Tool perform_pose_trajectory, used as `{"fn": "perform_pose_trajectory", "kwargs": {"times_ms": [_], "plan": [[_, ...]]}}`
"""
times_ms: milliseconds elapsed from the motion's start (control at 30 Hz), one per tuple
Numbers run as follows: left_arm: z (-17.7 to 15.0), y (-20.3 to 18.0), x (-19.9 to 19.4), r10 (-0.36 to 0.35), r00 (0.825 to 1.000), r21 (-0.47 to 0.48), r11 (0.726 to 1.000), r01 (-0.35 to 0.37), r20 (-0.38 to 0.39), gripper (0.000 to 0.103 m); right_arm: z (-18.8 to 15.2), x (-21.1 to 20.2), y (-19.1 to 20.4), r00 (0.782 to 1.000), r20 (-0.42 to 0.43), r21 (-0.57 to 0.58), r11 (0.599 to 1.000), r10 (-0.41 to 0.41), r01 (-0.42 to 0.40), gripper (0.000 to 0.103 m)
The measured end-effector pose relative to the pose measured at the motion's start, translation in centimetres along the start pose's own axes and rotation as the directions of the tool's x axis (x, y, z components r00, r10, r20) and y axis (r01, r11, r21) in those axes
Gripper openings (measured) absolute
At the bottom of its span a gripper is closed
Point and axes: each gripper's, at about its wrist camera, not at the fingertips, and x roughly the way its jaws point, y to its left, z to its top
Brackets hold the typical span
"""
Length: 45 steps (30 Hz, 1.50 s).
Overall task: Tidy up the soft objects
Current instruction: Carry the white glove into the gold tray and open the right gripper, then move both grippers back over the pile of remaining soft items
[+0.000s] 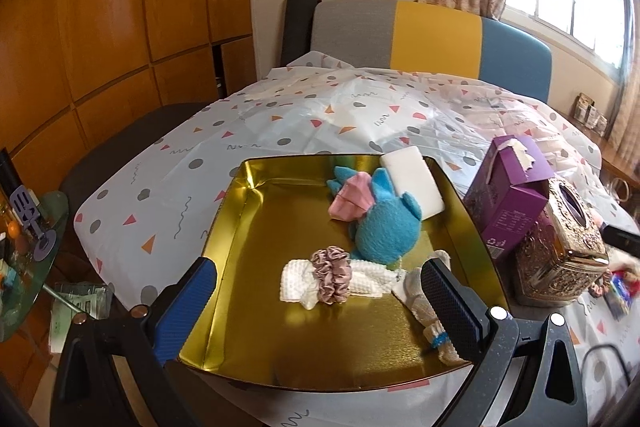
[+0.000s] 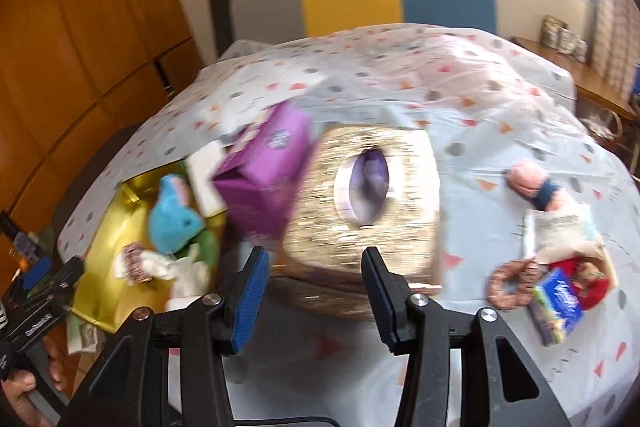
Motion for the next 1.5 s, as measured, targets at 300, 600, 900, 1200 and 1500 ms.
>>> {"fn": "perform_pose_trajectory", "kwargs": {"times_ms": [300,600,900,1200,1500], "plan": [[0.5,-2.0,-0.7,-0.101,0.995,0.052,0.994,0.1,0.026,0.103,0.3,-3.2,-10.7,0.984,0.045,0.239,0.958,-0.172,0.156,0.049],[0.6,-4.2,-1.0,-0.176,0.984,0.101,0.98,0.174,0.01,0.103,-2.3,-4.1,-21.7,0.984,-0.047,0.572,0.802,-0.174,0.169,0.055],[1.1,-6.3,-1.4,-0.27,0.963,0.151,0.951,0.27,-0.022,0.103,-5.2,-0.6,-25.6,0.983,-0.159,0.728,0.663,-0.086,0.176,0.059],[2.8,-12.8,-4.0,-0.47,0.881,0.3,0.834,0.464,-0.054,0.103,-5.2,-1.2,-26.6,0.987,-0.082,0.738,0.657,-0.139,0.154,0.059],[3.6,-24.9,-5.8,-0.601,0.782,0.456,0.656,0.601,-0.167,0.103,-5.0,-5.2,-27.0,0.963,0.106,0.744,0.663,-0.249,0.09,0.059]]}}
